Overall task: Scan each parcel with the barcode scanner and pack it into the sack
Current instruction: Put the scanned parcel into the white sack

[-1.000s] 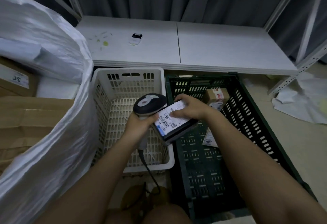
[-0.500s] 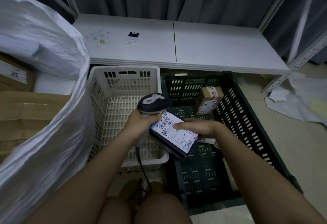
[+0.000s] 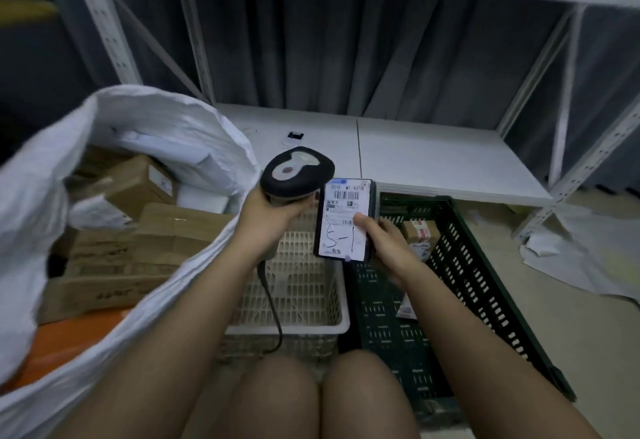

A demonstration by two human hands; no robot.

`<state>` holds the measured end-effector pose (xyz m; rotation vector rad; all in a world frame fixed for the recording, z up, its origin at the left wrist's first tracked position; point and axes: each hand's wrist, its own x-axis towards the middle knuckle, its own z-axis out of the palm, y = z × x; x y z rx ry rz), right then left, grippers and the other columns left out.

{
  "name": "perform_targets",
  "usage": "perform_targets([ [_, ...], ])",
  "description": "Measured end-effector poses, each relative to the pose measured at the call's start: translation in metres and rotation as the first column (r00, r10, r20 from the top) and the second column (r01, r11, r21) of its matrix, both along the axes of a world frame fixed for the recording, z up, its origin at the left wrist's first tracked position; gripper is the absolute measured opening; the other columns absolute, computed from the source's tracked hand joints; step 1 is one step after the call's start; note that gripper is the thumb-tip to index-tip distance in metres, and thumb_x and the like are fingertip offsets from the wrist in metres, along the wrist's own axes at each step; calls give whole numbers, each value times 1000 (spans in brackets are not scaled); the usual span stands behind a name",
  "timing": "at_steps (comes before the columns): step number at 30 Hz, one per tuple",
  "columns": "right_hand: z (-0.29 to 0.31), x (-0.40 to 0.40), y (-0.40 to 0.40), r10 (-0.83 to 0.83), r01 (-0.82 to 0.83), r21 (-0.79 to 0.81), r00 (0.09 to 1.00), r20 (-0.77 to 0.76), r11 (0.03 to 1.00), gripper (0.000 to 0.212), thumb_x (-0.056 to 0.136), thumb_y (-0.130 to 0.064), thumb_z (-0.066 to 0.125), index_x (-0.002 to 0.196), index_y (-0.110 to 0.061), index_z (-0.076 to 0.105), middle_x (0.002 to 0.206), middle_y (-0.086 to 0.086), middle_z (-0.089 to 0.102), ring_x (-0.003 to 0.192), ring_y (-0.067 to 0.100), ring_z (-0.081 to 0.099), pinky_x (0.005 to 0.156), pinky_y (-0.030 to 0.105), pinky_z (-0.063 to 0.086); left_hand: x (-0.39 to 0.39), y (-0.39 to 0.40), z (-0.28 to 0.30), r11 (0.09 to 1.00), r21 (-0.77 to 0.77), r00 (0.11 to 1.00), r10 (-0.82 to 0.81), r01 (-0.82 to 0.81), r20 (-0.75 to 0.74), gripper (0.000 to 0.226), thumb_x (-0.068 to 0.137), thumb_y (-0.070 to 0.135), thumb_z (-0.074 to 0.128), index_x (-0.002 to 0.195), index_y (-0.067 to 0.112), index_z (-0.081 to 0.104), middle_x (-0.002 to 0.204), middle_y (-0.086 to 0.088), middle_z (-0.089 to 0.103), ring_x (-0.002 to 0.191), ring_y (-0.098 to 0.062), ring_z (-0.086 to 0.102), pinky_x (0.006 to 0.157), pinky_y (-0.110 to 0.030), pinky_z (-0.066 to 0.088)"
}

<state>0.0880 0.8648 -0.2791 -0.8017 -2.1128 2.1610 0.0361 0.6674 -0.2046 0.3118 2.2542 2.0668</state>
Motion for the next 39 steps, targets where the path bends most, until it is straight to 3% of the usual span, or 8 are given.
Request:
perform_targets([
  [7, 61, -10, -87, 34, -41, -28, 978, -208, 999, 73, 77, -33, 79, 138, -19, 42, 127, 5, 60, 105, 20, 64, 86, 36, 54, 29, -86, 48, 994, -51, 994, 91, -94, -63, 29, 80, 14, 76, 107, 8, 66, 74, 6, 66, 56, 3, 58, 53, -9, 44],
  [10, 84, -13, -127, 32, -38, -20, 965, -260, 999, 70, 78, -28, 80, 136, -14, 42, 124, 3, 58, 106, 19, 61, 94, 37, 50, 40, -124, 66, 989, -31, 986, 142, -145, -89, 33, 80, 14, 76, 111, 12, 64, 78, 4, 67, 65, -6, 61, 61, -22, 48],
  [16, 106, -20, -185, 102, -113, -23, 952, -288, 993, 66, 78, -25, 80, 131, -13, 44, 118, 3, 61, 98, 18, 62, 83, 34, 52, 62, -188, 78, 983, -30, 977, 176, -181, -122, 33, 76, 18, 79, 107, 16, 67, 77, 7, 69, 71, -9, 61, 71, -30, 50],
  [20, 109, -22, -214, 144, -159, -28, 942, -302, 987, 86, 60, -38, 88, 132, -16, 46, 122, 4, 64, 108, 23, 64, 100, 46, 49, 73, -209, 76, 984, -44, 981, 167, -172, -97, 46, 80, 17, 76, 123, 20, 60, 106, 3, 69, 98, -15, 63, 86, -33, 51],
  [23, 111, -25, -227, 192, -201, 3, 930, -313, 980, 75, 69, -32, 85, 132, -19, 47, 123, 2, 63, 110, 22, 63, 102, 43, 47, 75, -216, 74, 983, -48, 980, 172, -177, -97, 52, 79, 20, 77, 127, 23, 57, 116, 4, 67, 109, -15, 61, 97, -41, 50],
  [30, 112, -32, -240, 239, -242, 33, 913, -331, 970, 86, 61, -40, 87, 135, -20, 48, 121, 1, 66, 108, 17, 65, 100, 41, 50, 72, -227, 74, 977, -23, 972, 210, -214, -108, 54, 80, 21, 77, 130, 24, 56, 121, 9, 64, 112, -8, 58, 96, -30, 47],
  [35, 112, -35, -244, 256, -261, 30, 906, -337, 965, 87, 58, -43, 89, 132, -20, 49, 121, 1, 65, 109, 20, 64, 101, 44, 49, 70, -237, 72, 971, -14, 969, 235, -237, -71, 52, 76, 30, 80, 123, 26, 61, 113, -2, 69, 109, -24, 62, 96, -44, 50],
  [39, 113, -40, -243, 243, -246, 34, 911, -333, 969, 82, 64, -37, 88, 133, -18, 48, 122, 2, 65, 108, 20, 64, 98, 43, 51, 70, -243, 73, 962, 21, 958, 274, -273, -84, 37, 80, 22, 76, 115, 23, 63, 100, 8, 69, 93, -5, 62, 76, -23, 48],
])
